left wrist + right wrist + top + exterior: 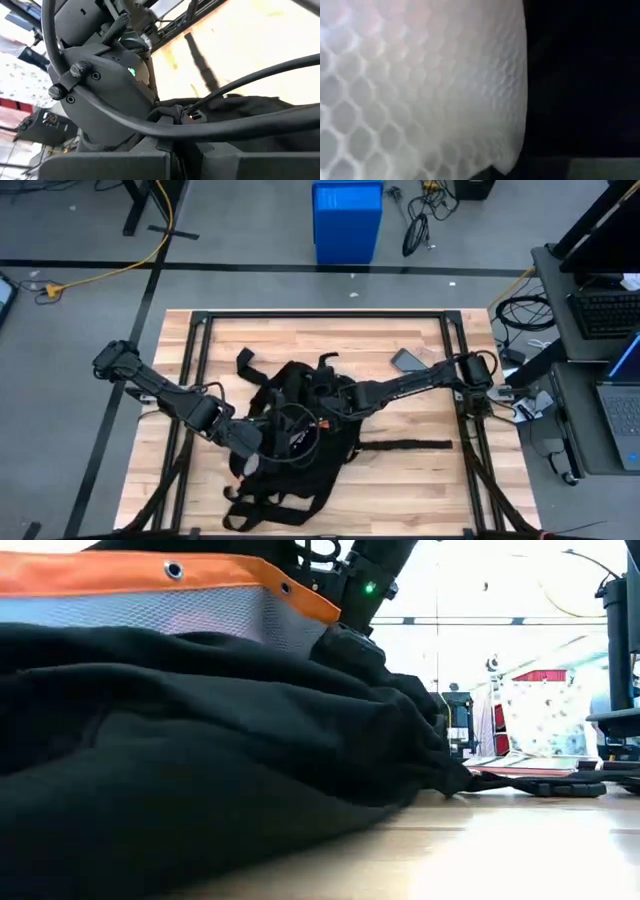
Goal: Unpack backpack
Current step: Put the zip bag into the black backpack
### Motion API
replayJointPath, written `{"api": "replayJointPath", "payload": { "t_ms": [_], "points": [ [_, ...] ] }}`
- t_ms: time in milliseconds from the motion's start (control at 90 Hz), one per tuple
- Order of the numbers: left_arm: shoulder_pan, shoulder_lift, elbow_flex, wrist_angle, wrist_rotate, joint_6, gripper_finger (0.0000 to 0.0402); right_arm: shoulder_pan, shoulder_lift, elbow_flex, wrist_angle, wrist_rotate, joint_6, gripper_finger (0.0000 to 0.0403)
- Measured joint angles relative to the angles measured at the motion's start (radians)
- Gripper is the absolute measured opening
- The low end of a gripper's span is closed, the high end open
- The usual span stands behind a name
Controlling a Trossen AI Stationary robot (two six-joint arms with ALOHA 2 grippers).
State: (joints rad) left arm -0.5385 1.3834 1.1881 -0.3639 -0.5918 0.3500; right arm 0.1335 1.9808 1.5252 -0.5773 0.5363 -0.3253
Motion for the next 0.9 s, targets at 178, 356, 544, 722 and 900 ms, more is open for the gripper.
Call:
{"api": "replayJointPath", "payload": {
  "t_ms": [178, 356, 544, 722, 900],
  "points": [
    [-0.003, 0.0, 0.0, 0.019, 0.023, -0.001, 0.0002, 0.041, 0.004, 0.027, 0.04, 0.067, -0.004, 0.0066],
    [-0.002, -0.001, 0.0, 0.026, 0.053, -0.002, 0.0002, 0.049, 0.005, 0.079, 0.046, 0.093, 0.006, 0.0079],
    [-0.001, -0.001, 0.0, 0.002, 0.02, -0.051, 0.0002, 0.046, 0.005, 0.098, 0.022, 0.09, 0.06, 0.0026],
    [0.001, -0.001, -0.002, -0.061, -0.006, -0.115, 0.0002, 0.022, 0.005, 0.1, -0.069, 0.077, 0.166, 0.0005],
    [0.02, 0.007, -0.003, -0.077, 0.013, -0.258, 0.0002, -0.033, 0.003, 0.1, -0.099, -0.032, 0.252, 0.0001]
  ]
}}
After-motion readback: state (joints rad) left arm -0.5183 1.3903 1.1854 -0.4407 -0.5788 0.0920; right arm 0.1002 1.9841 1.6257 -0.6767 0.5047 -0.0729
